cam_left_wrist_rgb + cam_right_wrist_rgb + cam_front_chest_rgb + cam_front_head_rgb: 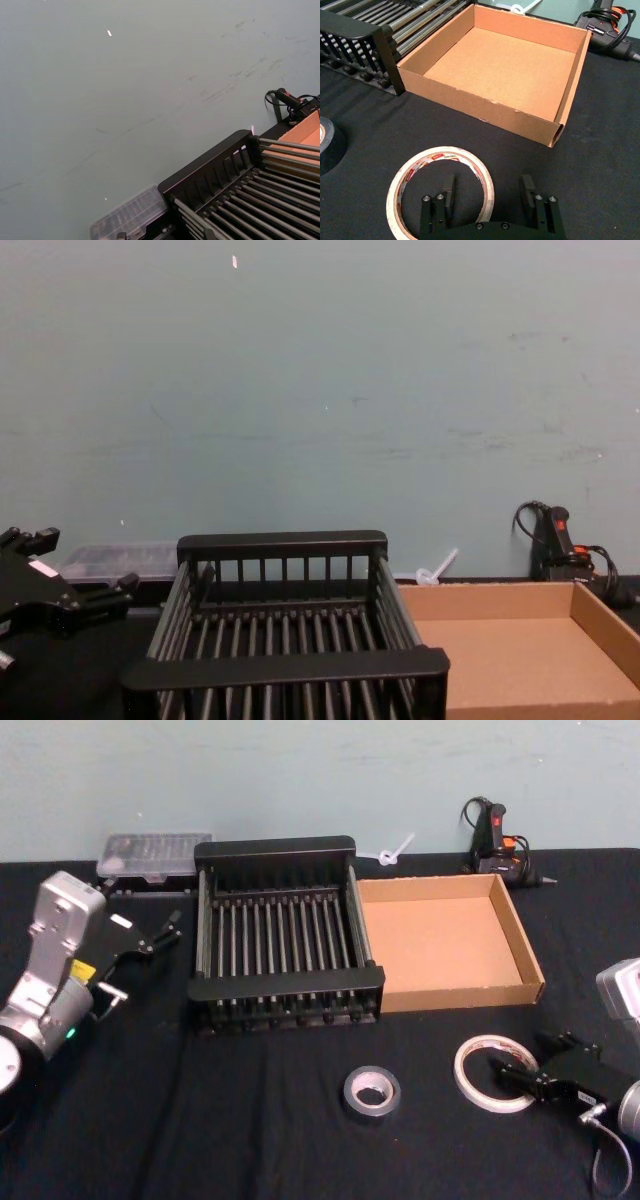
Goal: Pick up the white tape and place it into the black box , Pick up the silver tape and place it into the brown box.
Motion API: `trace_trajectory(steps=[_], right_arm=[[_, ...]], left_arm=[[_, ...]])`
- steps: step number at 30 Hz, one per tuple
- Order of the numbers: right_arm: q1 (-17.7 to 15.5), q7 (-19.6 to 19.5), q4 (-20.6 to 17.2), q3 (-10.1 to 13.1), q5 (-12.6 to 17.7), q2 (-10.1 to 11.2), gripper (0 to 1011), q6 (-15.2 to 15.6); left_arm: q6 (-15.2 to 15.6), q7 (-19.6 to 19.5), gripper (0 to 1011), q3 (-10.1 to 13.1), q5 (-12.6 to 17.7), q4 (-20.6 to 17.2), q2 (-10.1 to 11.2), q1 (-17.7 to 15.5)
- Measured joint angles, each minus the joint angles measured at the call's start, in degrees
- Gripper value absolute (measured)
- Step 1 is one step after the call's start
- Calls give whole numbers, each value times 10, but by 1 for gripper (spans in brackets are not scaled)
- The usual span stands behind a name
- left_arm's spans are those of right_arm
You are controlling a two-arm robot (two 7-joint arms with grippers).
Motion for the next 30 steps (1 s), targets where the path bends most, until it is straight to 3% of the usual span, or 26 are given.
trace_trajectory(steps=[23, 25, 30], right_arm=[[0, -1, 0, 0, 1, 0, 149, -1], [0, -1, 0, 0, 1, 0, 100, -1], [0, -1, 0, 0, 1, 0, 93, -1]], left_arm=[[0, 0, 1001, 0, 0, 0, 0, 0], [0, 0, 1001, 0, 0, 0, 0, 0], [0, 0, 1001, 0, 0, 0, 0, 0]])
